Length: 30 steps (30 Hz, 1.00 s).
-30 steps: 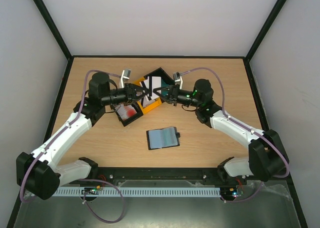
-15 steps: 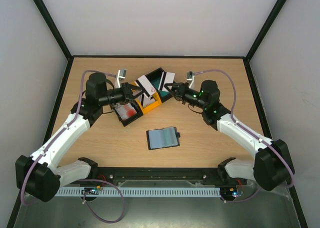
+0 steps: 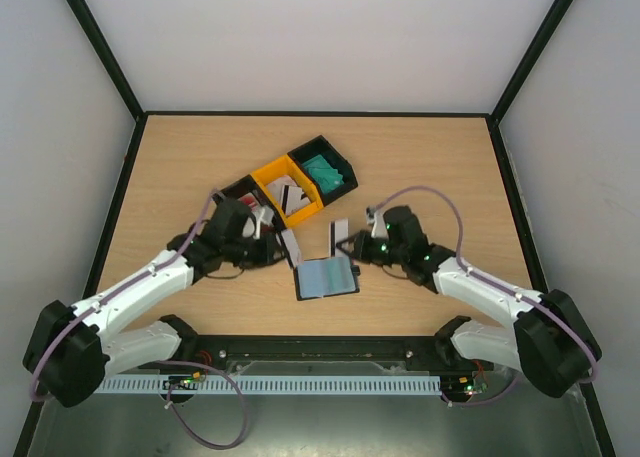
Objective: Put the credit cards into the card holder
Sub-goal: Adjust the credit card, then insert the credit card into the card holder.
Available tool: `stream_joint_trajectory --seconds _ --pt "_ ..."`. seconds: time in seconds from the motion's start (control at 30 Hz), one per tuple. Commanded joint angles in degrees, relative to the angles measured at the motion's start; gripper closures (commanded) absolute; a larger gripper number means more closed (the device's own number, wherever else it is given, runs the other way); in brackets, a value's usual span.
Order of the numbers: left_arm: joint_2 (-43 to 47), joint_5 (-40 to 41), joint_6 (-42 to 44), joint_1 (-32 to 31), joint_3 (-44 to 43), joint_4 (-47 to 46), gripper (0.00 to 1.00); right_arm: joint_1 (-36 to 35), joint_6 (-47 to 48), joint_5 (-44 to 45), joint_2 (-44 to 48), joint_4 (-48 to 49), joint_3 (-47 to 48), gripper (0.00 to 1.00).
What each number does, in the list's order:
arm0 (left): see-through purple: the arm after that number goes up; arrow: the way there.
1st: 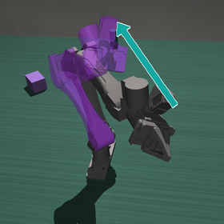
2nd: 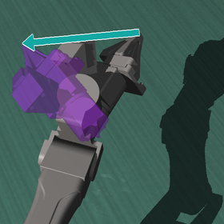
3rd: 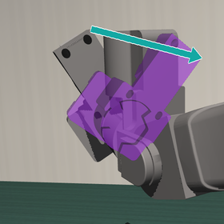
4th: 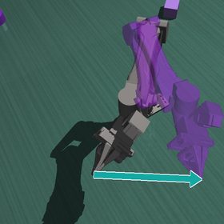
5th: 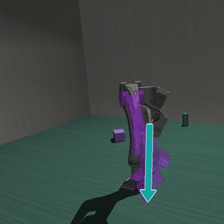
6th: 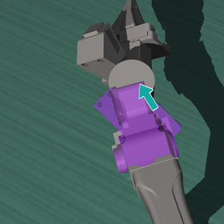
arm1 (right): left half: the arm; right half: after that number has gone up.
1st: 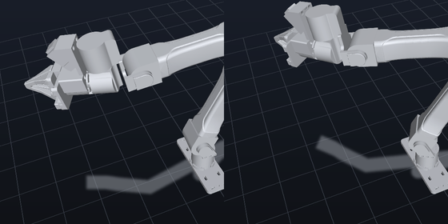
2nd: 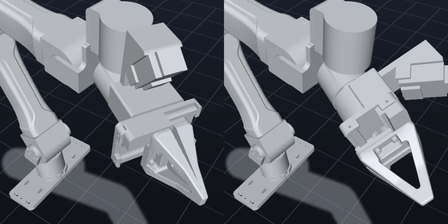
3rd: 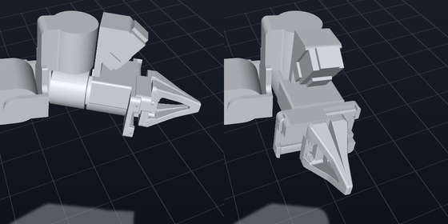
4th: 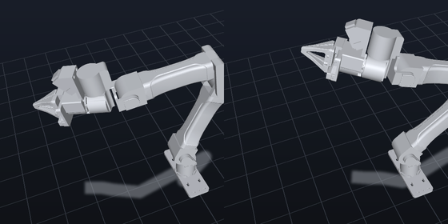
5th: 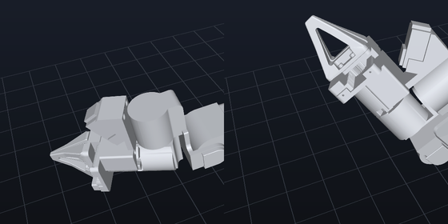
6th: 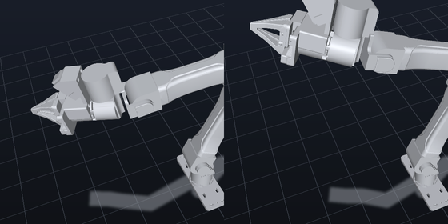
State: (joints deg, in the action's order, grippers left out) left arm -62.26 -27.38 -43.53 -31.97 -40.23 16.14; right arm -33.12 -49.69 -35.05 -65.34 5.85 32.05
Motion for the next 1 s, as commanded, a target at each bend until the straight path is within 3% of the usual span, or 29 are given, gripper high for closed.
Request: stream_joint_trajectory --seconds 0.0,0.27,0.57,0.97 --pt "1.69 0.21 -2.93 -5.34 5.68 3.01 0.97 -4.92 -1.5 -1.0 1.26 3.48 -7.96 0.98" --pt "-2.05 -5.76 -6.84 -8.2 10.5 -3.48 0.97 -8.18 -7.87 -2.93 -6.42 15.91 -14.64 0.98" --pt "-10.59 -3.76 -3.7 -8.2 8.92 -2.06 0.98 -8.29 -6.56 -2.93 -11.88 20.09 -13.77 0.98" --pt "-13.42 -2.26 -1.97 -8.2 8.78 -0.04 0.98 -8.4 -4.59 -3.88 -19.83 25.51 -14.3 0.98"
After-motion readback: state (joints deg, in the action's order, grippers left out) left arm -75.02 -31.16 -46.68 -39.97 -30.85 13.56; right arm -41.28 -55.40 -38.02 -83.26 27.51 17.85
